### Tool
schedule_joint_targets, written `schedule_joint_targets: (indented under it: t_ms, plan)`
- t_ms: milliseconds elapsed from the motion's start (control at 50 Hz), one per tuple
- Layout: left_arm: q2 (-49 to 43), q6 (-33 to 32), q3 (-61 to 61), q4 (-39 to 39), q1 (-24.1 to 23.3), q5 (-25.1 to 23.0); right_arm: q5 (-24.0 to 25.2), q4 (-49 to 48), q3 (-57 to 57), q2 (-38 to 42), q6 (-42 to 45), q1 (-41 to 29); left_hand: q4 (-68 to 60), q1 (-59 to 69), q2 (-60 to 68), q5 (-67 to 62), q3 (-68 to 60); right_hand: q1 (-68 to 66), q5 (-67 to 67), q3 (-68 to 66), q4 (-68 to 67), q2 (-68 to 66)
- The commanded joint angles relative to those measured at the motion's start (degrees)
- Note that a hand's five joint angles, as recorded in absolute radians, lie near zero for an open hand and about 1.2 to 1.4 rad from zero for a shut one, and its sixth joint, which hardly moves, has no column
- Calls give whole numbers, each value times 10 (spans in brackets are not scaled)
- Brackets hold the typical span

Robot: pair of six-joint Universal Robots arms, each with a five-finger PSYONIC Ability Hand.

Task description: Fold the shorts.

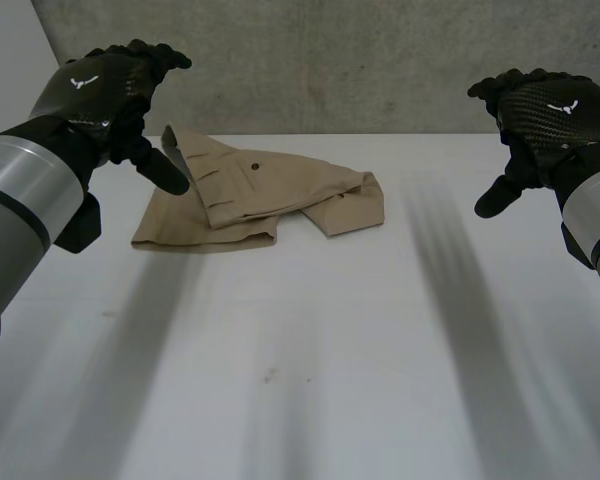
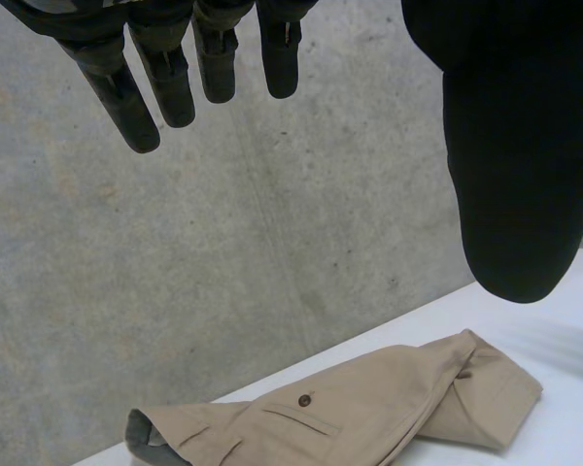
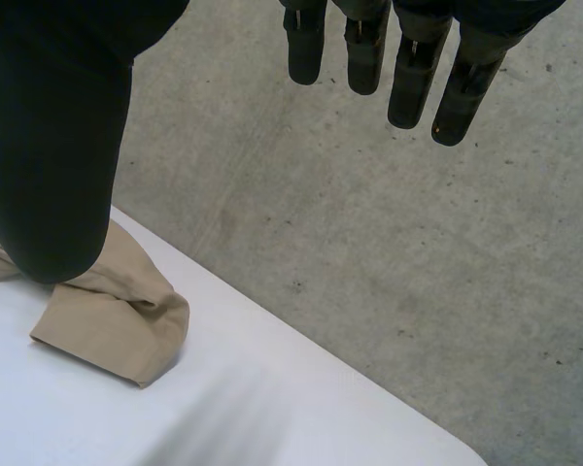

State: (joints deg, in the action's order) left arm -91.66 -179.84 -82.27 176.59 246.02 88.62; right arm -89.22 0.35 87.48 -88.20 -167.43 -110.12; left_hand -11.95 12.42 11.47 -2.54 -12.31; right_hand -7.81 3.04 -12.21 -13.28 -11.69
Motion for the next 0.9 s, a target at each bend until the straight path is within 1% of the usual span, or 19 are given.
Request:
schedule_joint_targets:
  t_ms: [20,220,300,320,380,400,440,480,520,580,600,660,720,780,840,900]
  plan:
    - [-47,-2,6,31,9,1,1,0,2,1,1,0,17,-22,-13,23,21,-22,-30,22,33,17]
    - [-134,-4,13,84,37,1,2,-11,7,5,2,0,7,-12,-2,13,11,-22,-30,22,33,17]
    - [-186,-35,20,118,38,-1,2,-16,7,16,3,0,1,-5,4,6,4,-22,-30,22,33,17]
    - [-186,-35,20,118,38,-1,2,-16,7,18,3,0,1,-5,4,6,4,-22,-30,22,33,17]
    - [-251,-109,39,149,38,-3,2,-17,7,23,4,0,-10,5,14,-4,-6,-22,-30,22,33,17]
    - [-251,-110,39,149,38,-3,2,-17,8,25,6,0,-10,5,14,-4,-6,-22,-30,22,33,17]
    - [-286,-141,56,161,37,-5,2,-17,8,30,12,0,-18,13,23,-12,-14,-22,-30,22,33,17]
    - [-310,-158,69,169,38,-8,1,-17,9,32,13,0,-20,15,24,-14,-16,-22,-30,22,33,17]
    - [-343,-169,93,182,38,-26,1,-17,9,39,18,-1,-28,23,33,-22,-24,-22,-30,22,33,17]
    - [-388,-171,125,202,38,-63,1,-18,10,45,19,-1,-75,70,80,-69,-71,-22,-30,22,33,17]
    - [-409,-171,141,212,38,-84,1,-18,10,47,19,-1,-107,102,112,-101,-103,-22,-30,22,33,17]
    - [-453,-172,176,226,38,-110,1,-20,10,53,19,-1,-154,149,159,-148,-151,-22,-30,22,33,17]
    - [-484,-174,204,229,38,-119,1,-21,11,57,20,-1,-156,151,161,-150,-152,-22,-30,22,33,17]
    - [-533,-174,257,227,38,-122,1,-22,10,63,21,-1,-156,151,161,-150,-152,-22,-30,22,33,17]
    - [-555,-175,281,225,39,-123,1,-23,9,65,21,-1,-158,153,162,-152,-154,-22,-30,22,33,17]
    - [-581,-175,307,225,40,-124,1,-27,9,66,20,0,-191,186,196,-185,-188,-22,-30,22,33,17]
